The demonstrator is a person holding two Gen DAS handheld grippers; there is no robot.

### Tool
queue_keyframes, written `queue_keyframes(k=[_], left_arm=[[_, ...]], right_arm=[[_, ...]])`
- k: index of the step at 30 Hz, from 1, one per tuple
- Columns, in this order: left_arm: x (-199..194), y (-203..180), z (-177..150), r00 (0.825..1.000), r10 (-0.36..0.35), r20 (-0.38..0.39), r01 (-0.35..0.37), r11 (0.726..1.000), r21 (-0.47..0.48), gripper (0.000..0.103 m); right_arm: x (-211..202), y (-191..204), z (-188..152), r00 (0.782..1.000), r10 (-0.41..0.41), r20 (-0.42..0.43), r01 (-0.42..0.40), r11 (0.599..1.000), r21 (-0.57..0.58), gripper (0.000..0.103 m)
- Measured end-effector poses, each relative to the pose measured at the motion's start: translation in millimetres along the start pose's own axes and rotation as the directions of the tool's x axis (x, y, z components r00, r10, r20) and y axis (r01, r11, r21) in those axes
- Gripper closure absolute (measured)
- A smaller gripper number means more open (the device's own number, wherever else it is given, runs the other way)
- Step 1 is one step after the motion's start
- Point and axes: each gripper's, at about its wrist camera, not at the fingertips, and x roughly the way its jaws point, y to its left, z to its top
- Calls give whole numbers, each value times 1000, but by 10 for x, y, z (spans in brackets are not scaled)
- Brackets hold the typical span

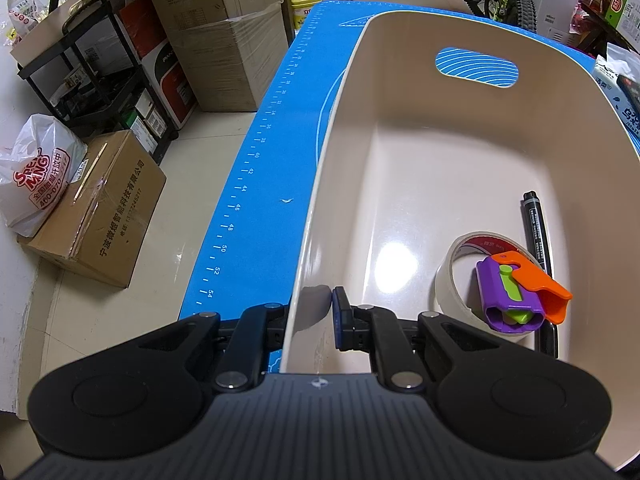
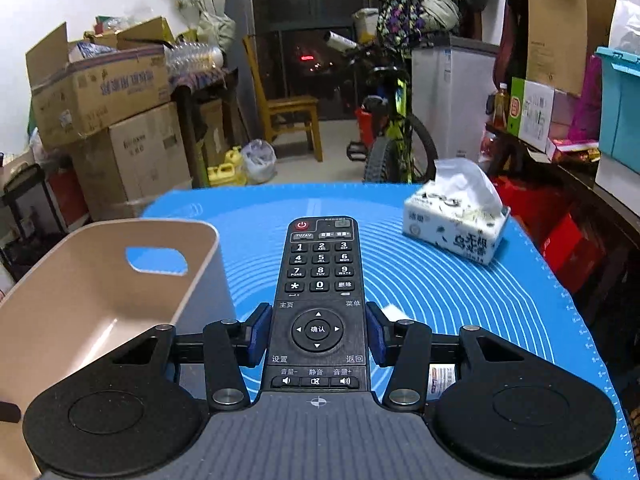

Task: Organize rigid objects
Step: 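Carry the black remote into the beige bin and open the right gripper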

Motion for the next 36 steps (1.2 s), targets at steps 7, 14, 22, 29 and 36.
queue_keyframes(k=[7, 14, 22, 29, 36], left_arm=[[0, -1, 0, 1000, 0, 0, 0, 1000, 0, 88], [-2, 4, -2, 1000, 1, 1, -1, 1000, 1, 88], [-8, 10, -3, 1000, 2, 2, -2, 1000, 2, 88], [-6, 10, -4, 1000, 2, 2, -2, 1000, 2, 88], [-16, 9, 5, 1000, 3, 3, -3, 1000, 3, 88]], right_arm=[[-215, 141, 136, 996, 49, 69, -48, 999, -15, 49], [-349, 375, 189, 987, 143, 78, -141, 990, -29, 49], [-351, 735, 116, 971, 236, 30, -234, 970, -71, 49], [-296, 988, -27, 957, 284, -59, -289, 949, -124, 49], [-195, 1216, -192, 943, 283, -174, -315, 928, -198, 49]])
